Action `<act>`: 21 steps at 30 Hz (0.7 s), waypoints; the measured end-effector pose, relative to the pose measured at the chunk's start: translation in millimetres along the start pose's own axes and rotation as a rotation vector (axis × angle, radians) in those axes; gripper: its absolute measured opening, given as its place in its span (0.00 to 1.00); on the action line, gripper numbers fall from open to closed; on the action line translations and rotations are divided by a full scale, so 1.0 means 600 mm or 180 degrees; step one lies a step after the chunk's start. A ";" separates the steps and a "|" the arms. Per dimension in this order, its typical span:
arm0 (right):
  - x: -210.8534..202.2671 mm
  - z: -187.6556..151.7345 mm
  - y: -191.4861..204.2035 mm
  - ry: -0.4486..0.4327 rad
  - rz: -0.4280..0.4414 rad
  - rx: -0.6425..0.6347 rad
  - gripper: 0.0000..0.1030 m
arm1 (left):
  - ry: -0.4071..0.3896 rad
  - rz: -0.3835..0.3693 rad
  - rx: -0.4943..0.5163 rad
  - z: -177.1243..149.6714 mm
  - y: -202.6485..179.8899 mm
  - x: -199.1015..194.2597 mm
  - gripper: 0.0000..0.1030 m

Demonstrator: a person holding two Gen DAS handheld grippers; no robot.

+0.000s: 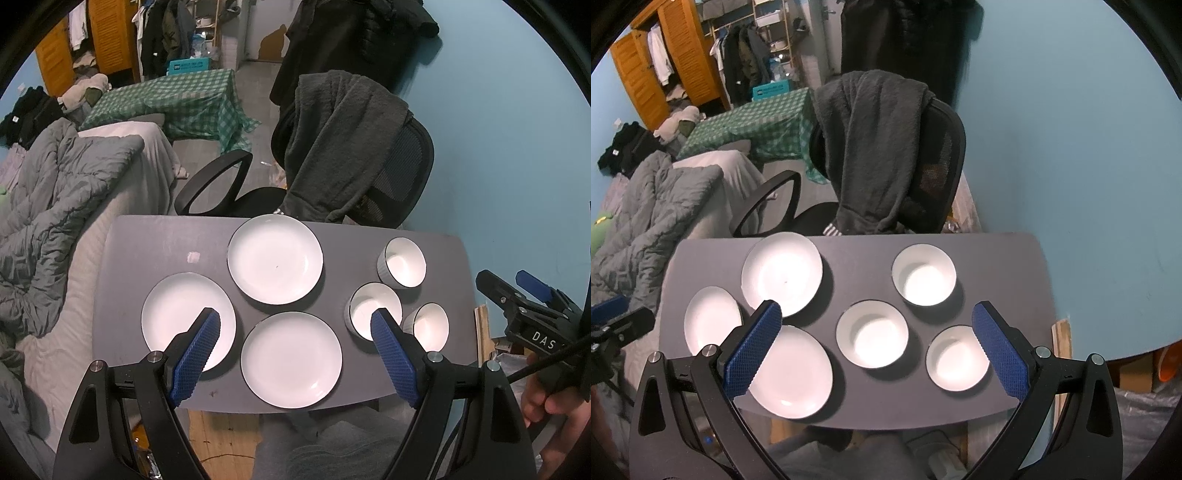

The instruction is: Organize plates and bowls

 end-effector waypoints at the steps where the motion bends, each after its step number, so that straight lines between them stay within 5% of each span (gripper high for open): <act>1: -0.001 0.000 0.001 0.0003 0.0012 0.0000 0.99 | -0.0001 0.0000 -0.0008 0.000 0.001 0.000 0.83; 21: 0.007 -0.001 0.036 0.0054 -0.0004 -0.0178 0.99 | 0.0054 0.0079 -0.0175 -0.035 0.065 0.000 0.83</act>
Point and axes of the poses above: each gripper's, at about its wrist camera, not at the fingertips, and x roughly the way its jaws point, y to its left, z to its top, the point moved 6 cm from there along x, roughly the way its jaws point, and after that the axes turned 13 degrees about -z, right-handed, at the moved point
